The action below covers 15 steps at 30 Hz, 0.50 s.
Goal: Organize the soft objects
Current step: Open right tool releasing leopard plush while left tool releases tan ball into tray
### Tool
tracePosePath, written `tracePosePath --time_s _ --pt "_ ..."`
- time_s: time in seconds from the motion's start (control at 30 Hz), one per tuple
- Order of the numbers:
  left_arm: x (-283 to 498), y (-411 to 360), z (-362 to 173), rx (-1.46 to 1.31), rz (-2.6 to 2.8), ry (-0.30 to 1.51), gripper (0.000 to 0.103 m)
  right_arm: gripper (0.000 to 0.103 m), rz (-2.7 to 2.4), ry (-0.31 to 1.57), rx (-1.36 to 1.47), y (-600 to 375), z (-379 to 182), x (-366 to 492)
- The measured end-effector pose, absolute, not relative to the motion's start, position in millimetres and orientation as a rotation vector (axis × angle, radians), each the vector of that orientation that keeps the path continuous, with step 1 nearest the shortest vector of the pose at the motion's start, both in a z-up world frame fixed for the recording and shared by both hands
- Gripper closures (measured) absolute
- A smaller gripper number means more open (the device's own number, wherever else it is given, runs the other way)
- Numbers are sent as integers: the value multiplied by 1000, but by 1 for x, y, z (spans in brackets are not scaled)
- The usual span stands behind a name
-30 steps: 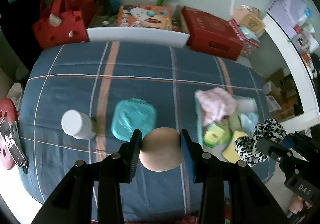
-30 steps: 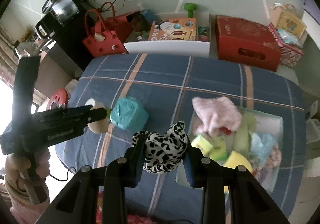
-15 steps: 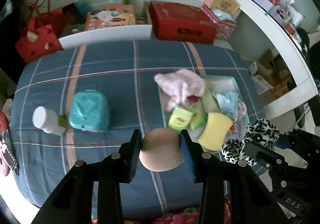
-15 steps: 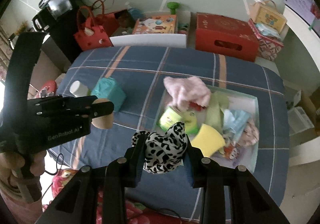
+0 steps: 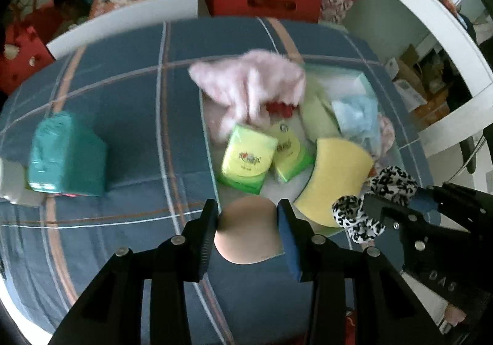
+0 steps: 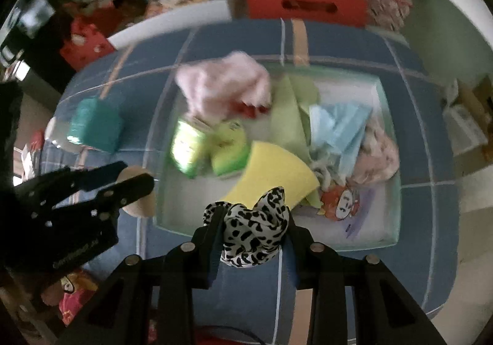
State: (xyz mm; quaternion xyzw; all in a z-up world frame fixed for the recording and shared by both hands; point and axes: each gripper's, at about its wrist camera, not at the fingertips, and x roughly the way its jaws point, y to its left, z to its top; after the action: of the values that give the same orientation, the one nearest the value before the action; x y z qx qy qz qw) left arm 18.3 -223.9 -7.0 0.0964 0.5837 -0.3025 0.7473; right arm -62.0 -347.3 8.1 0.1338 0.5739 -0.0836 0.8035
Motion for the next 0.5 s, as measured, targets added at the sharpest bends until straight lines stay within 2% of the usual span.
tracePosePath --time_s 0.2,0.4,0.5 --pt "23 -233 -30 190 -668 1285 61 67 -193 1250 380 -366 -23 -54" --pt "27 -230 -45 165 -685 1295 59 67 -182 1220 360 -356 -14 -33" --pt "29 -227 -44 143 -702 1306 48 63 -178 1207 364 -354 -9 -22"
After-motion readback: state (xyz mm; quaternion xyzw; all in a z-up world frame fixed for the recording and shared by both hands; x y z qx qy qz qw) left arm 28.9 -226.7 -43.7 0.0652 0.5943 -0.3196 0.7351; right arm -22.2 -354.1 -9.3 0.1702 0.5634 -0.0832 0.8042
